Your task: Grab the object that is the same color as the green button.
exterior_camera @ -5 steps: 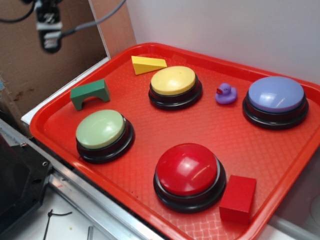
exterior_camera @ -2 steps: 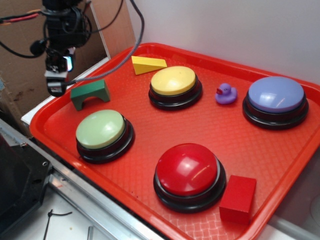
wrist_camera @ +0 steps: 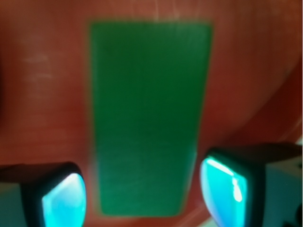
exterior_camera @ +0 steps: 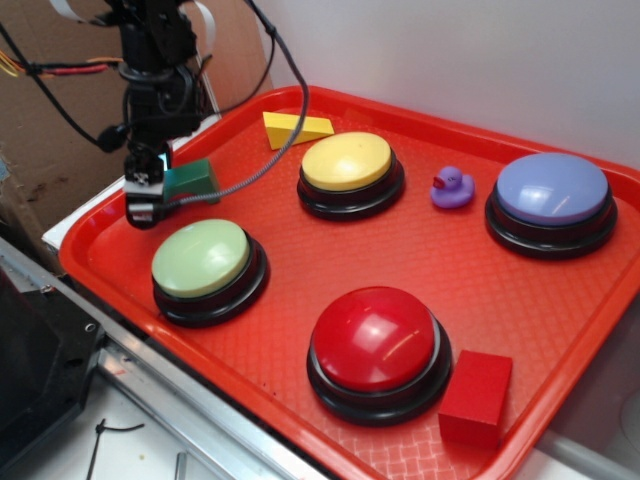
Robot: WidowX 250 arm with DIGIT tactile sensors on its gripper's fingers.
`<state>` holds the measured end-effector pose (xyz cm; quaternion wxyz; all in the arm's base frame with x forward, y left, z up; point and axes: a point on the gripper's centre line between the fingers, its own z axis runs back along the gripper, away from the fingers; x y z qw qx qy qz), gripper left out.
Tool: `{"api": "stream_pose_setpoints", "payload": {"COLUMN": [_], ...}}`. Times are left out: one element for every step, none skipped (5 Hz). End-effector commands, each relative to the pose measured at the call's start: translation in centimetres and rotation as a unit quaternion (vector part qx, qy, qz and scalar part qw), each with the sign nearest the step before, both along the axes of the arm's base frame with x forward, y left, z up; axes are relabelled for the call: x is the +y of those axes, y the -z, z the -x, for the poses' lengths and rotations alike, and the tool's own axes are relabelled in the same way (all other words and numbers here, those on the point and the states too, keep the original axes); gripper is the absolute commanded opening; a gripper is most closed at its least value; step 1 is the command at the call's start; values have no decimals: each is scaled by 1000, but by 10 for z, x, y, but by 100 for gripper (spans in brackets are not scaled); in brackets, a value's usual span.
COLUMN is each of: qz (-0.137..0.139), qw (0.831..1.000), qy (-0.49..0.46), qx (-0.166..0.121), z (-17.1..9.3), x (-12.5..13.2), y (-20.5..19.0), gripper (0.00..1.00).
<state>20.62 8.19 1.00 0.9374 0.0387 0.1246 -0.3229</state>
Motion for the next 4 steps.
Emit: {"api": "stream_pose_setpoints", "payload": {"qz": [0,4,24,80], "qw": [999,986,959,912], "qy": [-45,-163,-276,-391], "qx": [20,-24,-61,-98], "z": [6,12,20,36], "x": [-1,-7,-16,-38], "y": [27,-8,-58,-108], "gripper": [0,0,0,0]}}
